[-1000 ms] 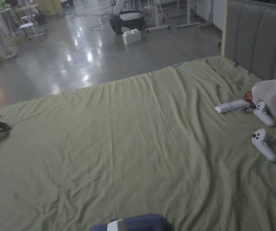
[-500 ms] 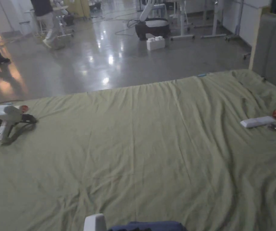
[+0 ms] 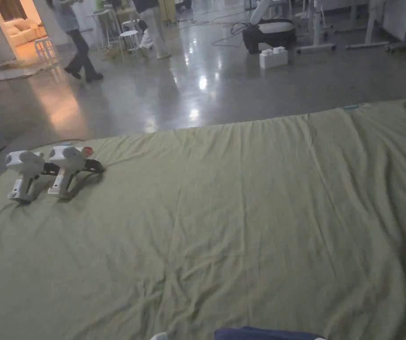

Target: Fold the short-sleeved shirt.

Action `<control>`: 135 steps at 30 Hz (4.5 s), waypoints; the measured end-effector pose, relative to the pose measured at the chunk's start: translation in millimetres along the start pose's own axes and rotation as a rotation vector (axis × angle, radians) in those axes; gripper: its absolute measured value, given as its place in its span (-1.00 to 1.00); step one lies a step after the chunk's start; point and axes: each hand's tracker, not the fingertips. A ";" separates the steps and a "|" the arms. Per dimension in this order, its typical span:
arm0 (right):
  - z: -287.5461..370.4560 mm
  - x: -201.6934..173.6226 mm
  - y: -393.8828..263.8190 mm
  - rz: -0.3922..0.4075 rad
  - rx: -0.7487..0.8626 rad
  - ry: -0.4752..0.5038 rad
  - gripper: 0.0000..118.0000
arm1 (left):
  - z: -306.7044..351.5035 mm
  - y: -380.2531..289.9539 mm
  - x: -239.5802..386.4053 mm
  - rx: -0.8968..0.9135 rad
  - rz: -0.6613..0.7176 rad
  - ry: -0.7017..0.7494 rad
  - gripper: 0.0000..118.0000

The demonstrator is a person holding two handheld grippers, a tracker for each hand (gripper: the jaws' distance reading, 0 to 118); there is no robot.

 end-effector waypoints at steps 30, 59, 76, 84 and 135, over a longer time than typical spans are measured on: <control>31.1 46.7 -78.1 -0.527 0.074 0.239 -1.00 | 239.3 153.5 -114.2 0.388 0.078 0.713 -0.49; 254.4 103.4 -11.1 -0.402 0.802 -0.094 -1.00 | 202.1 -55.5 273.3 1.061 -0.951 0.556 -0.46; 278.0 86.0 -17.3 -0.336 0.916 -0.254 -1.00 | 210.1 -74.5 264.9 0.973 -0.906 0.547 -1.00; 276.6 80.0 -21.7 -0.301 0.901 -0.279 -1.00 | 206.8 -75.3 265.9 0.966 -0.895 0.550 -1.00; 267.9 83.8 -11.9 -0.393 0.894 -0.168 1.00 | 199.7 -70.2 274.3 0.982 -0.856 0.512 1.00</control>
